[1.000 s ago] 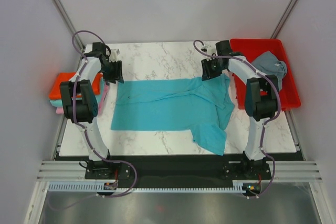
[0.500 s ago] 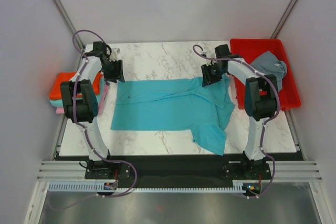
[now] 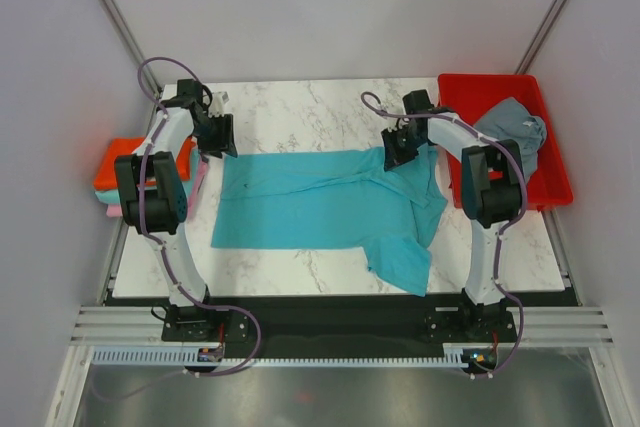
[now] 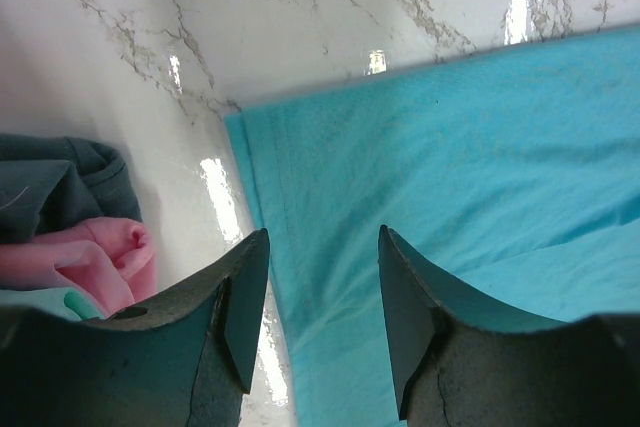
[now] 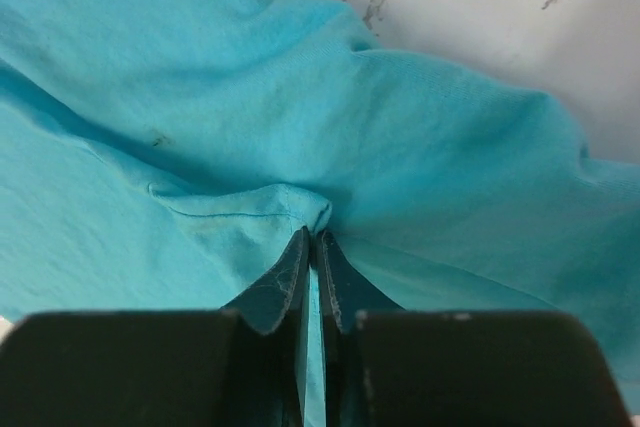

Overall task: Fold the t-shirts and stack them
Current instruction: Fold the tshirt

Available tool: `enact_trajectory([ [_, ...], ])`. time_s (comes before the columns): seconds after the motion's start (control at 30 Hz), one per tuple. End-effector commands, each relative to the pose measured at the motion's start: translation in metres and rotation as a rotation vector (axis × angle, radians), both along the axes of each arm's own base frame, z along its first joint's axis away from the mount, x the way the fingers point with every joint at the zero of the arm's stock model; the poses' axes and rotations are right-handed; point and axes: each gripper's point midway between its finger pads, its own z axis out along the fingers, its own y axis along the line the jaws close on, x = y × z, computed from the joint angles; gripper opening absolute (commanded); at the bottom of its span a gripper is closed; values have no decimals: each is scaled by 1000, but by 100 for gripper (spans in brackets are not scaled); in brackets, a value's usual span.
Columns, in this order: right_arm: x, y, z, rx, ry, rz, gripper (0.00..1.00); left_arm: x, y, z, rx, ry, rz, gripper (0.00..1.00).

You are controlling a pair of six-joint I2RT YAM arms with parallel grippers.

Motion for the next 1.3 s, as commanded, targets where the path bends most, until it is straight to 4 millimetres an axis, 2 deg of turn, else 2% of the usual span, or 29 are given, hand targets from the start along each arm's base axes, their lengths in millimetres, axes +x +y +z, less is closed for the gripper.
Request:
enact_trajectory([
  [0.0, 7, 13, 20, 36, -47, 33, 10, 5, -6, 11, -16, -21, 12, 55],
  [0.03, 6, 14, 22, 36, -50, 36, 6, 6, -6, 11, -18, -22, 13, 55],
  [0.17, -8, 20, 34, 38, -55, 53, 4, 8, -7, 9, -23, -21, 12, 55],
  [0.23, -16, 27, 46, 44, -74, 70, 4, 10, -8, 10, -32, -25, 15, 55],
  [0.37, -43, 38, 55, 53, -63, 95, 4, 12, -11, 7, -48, -20, 12, 54],
  [0.43, -57, 46, 55, 54, -48, 113, 5, 14, -12, 9, -52, -25, 12, 54],
  [0.47, -69, 46, 48, 53, -20, 122, 6, 15, -12, 9, -52, -25, 12, 54],
  [0.5, -75, 48, 53, 58, -25, 129, 6, 15, -11, 9, -53, -27, 13, 54],
  [0.53, -87, 50, 47, 59, 4, 137, 8, 16, -12, 10, -54, -28, 13, 54],
  [0.63, -101, 51, 49, 75, 28, 136, 14, 15, -11, 12, -51, -33, 13, 54],
  [0.67, -105, 49, 48, 74, 36, 135, 19, 15, -12, 12, -50, -33, 13, 54],
  [0.7, -107, 48, 47, 67, 37, 135, 33, 14, -12, 12, -50, -32, 13, 54],
  [0.73, -107, 47, 48, 63, 32, 136, 37, 14, -11, 13, -48, -35, 12, 54],
  [0.8, -98, 44, 53, 37, -10, 142, 43, 14, -11, 13, -47, -34, 14, 54],
  [0.83, -88, 45, 60, 37, -45, 141, 43, 15, -11, 12, -47, -35, 12, 54],
  [0.9, -72, 40, 61, 39, -55, 112, 44, 17, -11, 12, -45, -36, 13, 54],
  [0.93, -56, 40, 70, 49, -93, 91, 44, 17, -11, 12, -46, -35, 11, 54],
  [1.0, -36, 30, 67, 56, -92, 25, 44, 18, -11, 12, -52, -34, 10, 54],
  [1.03, -20, 27, 74, 62, -126, 3, 44, 16, -12, 10, -53, -26, 8, 54],
  [1.07, -10, 17, 66, 55, -113, -31, 44, 15, -11, 9, -48, -21, 9, 53],
  [1.13, 10, 8, 68, 42, -141, -62, 44, 12, -10, 5, -43, -7, 9, 52],
  [1.17, 16, 4, 55, 35, -118, -76, 44, 10, -10, 4, -41, 0, 8, 52],
  [1.27, 39, -16, 43, 30, -112, -137, 43, 7, -10, -3, -39, 26, 20, 50],
])
